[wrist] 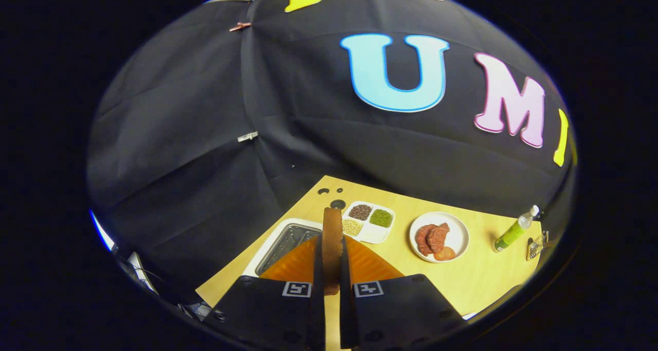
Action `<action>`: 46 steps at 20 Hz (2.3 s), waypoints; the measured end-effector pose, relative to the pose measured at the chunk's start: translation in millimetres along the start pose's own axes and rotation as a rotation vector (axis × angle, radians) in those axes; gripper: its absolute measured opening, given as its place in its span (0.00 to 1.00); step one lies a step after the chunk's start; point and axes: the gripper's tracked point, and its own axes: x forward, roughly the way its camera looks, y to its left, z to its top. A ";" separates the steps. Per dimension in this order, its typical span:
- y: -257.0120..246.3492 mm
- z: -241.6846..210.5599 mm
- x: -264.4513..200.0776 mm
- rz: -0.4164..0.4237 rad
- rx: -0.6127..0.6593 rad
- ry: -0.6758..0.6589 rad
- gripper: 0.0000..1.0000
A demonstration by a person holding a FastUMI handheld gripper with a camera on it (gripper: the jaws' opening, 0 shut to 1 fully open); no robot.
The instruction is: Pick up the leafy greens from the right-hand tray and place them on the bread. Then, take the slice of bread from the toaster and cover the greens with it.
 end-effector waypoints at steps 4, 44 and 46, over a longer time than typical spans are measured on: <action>-58.4 -18.0 -39.3 -0.075 0.054 -0.015 0.16; -217.1 -274.2 -93.2 -0.322 0.332 0.133 0.67; -219.7 -266.7 -102.9 -0.332 0.267 0.124 0.73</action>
